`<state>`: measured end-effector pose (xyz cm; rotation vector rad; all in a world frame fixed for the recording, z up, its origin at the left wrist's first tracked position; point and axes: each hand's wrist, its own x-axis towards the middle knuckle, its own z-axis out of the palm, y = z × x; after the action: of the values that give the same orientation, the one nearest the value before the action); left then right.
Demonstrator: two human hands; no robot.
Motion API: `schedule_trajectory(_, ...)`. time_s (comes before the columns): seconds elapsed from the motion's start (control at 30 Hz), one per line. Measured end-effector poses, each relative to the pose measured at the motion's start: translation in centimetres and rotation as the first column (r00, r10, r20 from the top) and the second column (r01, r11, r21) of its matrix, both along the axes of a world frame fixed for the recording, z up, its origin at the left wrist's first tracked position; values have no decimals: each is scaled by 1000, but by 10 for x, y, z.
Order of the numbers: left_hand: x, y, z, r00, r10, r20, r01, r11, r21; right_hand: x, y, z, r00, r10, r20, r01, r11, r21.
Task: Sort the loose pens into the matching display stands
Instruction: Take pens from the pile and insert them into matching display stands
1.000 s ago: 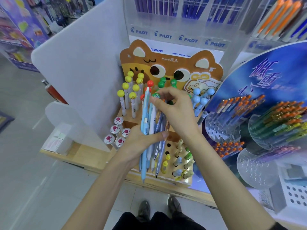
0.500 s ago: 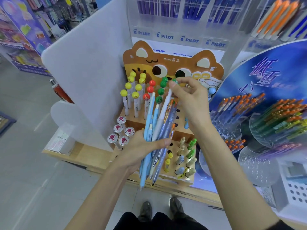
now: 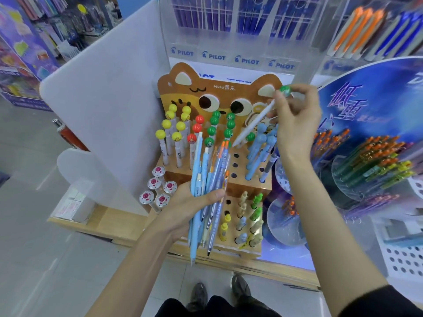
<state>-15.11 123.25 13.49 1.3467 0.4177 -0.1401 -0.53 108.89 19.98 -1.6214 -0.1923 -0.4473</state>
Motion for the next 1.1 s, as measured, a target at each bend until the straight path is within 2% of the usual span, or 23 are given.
schedule_trajectory(0.2,0,0,-3,1000,9,3,-9,1000,-25,-4,3,-28,982,190,-1,-178,916,-360)
schedule_trajectory(0.33,-1,2,-6,1000,10,4,-10,999,-40,-4,-1,-33,975,224,6,-198,871,-449)
schedule_trajectory(0.47,-1,4,-4,1000,29,2,-29,997,-73,0,-2,-37,958,276,80,-156,735,-660)
schedule_trajectory(0.63,-1,8,-2,1000,26,1,-26,997,-75,11,-9,-40,968,223,113,-92,738,-668)
schedule_trajectory(0.73,-2,9,-3,1000,30,8,-29,996,-83,12,-10,-38,973,211,89,-105,758,-643)
schedule_trajectory(0.97,-4,11,0,999,6,34,-3,996,-89,14,-4,-52,965,257,62,-152,731,-666)
schedule_trajectory(1.1,-6,10,2,999,17,51,-12,995,-100,17,-3,-59,968,245,56,-121,649,-752)
